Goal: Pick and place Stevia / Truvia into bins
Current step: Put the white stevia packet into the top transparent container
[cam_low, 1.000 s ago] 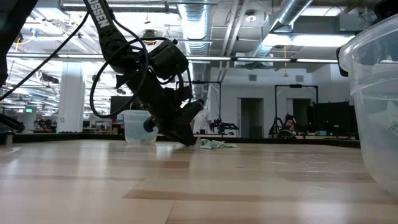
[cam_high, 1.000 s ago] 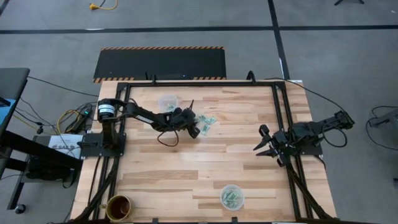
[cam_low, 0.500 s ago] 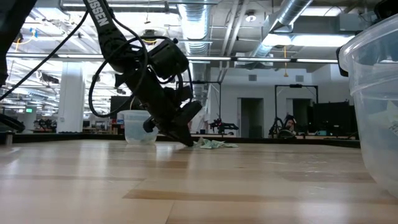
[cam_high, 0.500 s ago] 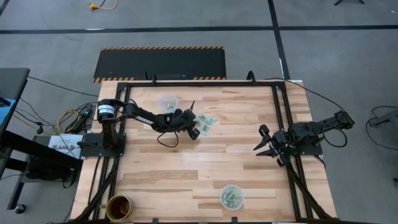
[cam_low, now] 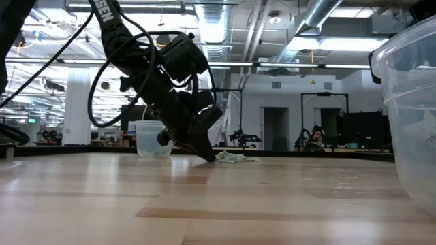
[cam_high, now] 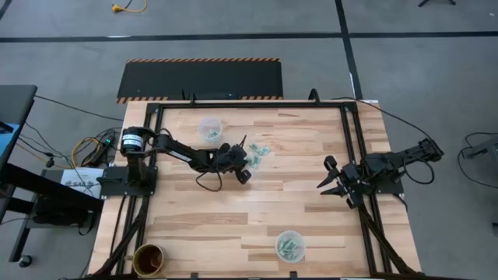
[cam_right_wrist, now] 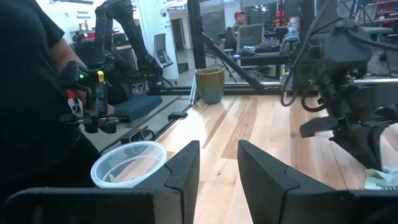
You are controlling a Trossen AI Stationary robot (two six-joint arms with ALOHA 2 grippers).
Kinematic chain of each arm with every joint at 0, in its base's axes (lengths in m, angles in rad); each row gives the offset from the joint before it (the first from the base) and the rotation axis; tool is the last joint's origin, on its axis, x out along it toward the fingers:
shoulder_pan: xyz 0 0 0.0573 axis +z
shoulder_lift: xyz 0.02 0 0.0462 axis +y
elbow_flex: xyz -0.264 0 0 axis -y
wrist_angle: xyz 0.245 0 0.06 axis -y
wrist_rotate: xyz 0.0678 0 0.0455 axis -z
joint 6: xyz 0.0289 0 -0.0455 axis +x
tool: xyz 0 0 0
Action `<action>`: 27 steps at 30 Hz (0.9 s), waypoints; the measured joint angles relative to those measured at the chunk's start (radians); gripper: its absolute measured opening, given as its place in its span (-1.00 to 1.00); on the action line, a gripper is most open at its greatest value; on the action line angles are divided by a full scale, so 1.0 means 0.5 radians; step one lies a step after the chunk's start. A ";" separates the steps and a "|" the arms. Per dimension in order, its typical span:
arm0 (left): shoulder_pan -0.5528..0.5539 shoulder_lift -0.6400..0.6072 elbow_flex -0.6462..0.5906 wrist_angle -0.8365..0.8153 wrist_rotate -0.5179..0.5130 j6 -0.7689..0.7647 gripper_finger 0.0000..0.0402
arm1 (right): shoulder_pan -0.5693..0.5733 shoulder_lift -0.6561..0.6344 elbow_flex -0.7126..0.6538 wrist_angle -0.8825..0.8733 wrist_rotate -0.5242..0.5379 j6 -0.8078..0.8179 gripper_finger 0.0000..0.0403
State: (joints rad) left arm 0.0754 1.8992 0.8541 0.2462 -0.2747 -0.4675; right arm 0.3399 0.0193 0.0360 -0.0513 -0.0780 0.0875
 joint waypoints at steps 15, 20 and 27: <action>-0.113 -0.182 -0.005 0.068 -0.253 0.069 -1.00 | 0.000 0.000 0.000 0.000 0.000 -0.001 -0.49; -0.085 -0.190 -0.003 0.047 -0.230 0.084 -1.00 | 0.000 0.000 0.000 0.000 0.000 0.000 -0.49; -0.085 -0.190 -0.003 0.020 -0.185 0.228 -0.97 | 0.000 0.000 0.000 0.000 0.000 -0.001 -0.49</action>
State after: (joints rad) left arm 0.0330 1.8042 0.8528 0.2561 -0.3672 -0.3534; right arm 0.3398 0.0193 0.0360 -0.0513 -0.0780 0.0872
